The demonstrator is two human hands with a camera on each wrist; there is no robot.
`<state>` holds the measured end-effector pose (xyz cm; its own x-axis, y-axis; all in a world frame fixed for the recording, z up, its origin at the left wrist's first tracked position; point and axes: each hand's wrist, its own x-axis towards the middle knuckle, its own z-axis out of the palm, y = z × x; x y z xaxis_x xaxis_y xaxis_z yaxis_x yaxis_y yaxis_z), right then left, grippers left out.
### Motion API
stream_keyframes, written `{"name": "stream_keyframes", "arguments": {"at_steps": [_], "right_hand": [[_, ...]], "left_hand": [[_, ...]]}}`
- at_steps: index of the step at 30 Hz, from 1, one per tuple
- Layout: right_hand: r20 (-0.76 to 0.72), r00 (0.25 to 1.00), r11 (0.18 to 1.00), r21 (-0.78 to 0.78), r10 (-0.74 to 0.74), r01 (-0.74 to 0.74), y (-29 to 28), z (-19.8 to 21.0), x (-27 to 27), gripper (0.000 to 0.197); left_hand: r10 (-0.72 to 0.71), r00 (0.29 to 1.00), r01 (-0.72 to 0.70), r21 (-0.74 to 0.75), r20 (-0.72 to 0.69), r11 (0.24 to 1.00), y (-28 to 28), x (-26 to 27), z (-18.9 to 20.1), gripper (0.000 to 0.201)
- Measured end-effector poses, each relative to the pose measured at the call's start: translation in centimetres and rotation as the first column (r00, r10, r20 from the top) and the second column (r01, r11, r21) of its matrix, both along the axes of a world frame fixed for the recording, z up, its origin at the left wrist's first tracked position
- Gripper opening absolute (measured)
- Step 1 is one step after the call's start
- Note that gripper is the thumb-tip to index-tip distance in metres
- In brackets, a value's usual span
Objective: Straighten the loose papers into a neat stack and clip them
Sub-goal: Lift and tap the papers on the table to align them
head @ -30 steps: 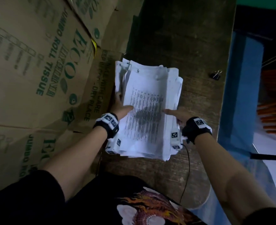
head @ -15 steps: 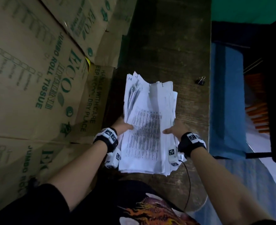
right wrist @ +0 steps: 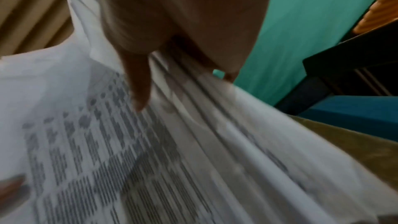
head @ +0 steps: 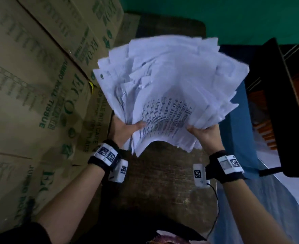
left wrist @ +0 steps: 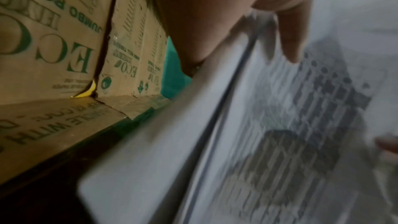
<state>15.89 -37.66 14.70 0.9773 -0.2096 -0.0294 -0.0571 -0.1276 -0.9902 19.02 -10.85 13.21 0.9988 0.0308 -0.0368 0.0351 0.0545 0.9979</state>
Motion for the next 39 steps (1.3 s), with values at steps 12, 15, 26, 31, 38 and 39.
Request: {"name": "stream_keyframes", "arguments": {"at_steps": [12,15,26,31,38,39], "right_hand": [[-0.039,0.997,0.991,0.114,-0.066,0.07,0.8,-0.4,0.9,0.038],[0.036,0.989,0.981,0.135,-0.143,0.137,1.5,1.3,1.6,0.031],[-0.018,0.996,0.994,-0.054,0.092,-0.093,-3.2,-0.9,1.7,0.075],[0.035,0.991,0.957,-0.258,-0.126,0.131,1.0,-0.8,3.3,0.01],[0.102,0.994,0.988,0.142,0.042,-0.056,1.3,3.0,1.4,0.04],[0.092,0.991,0.984,0.136,0.1,-0.112,0.6,2.5,1.3,0.053]], "left_hand": [[-0.019,0.99,0.027,0.058,-0.137,0.998,-0.8,1.8,-0.6,0.056],[0.115,0.991,-0.108,0.088,-0.072,0.99,-1.2,2.0,0.7,0.042],[-0.357,0.934,0.351,0.186,0.0,0.918,2.3,4.0,0.4,0.073],[0.026,0.999,-0.015,0.239,-0.043,0.971,-1.5,4.0,1.6,0.035],[0.07,0.972,-0.087,0.067,0.222,0.994,0.3,3.1,2.9,0.04],[-0.004,0.973,-0.013,0.072,0.23,0.997,1.2,3.2,2.4,0.054]]}}
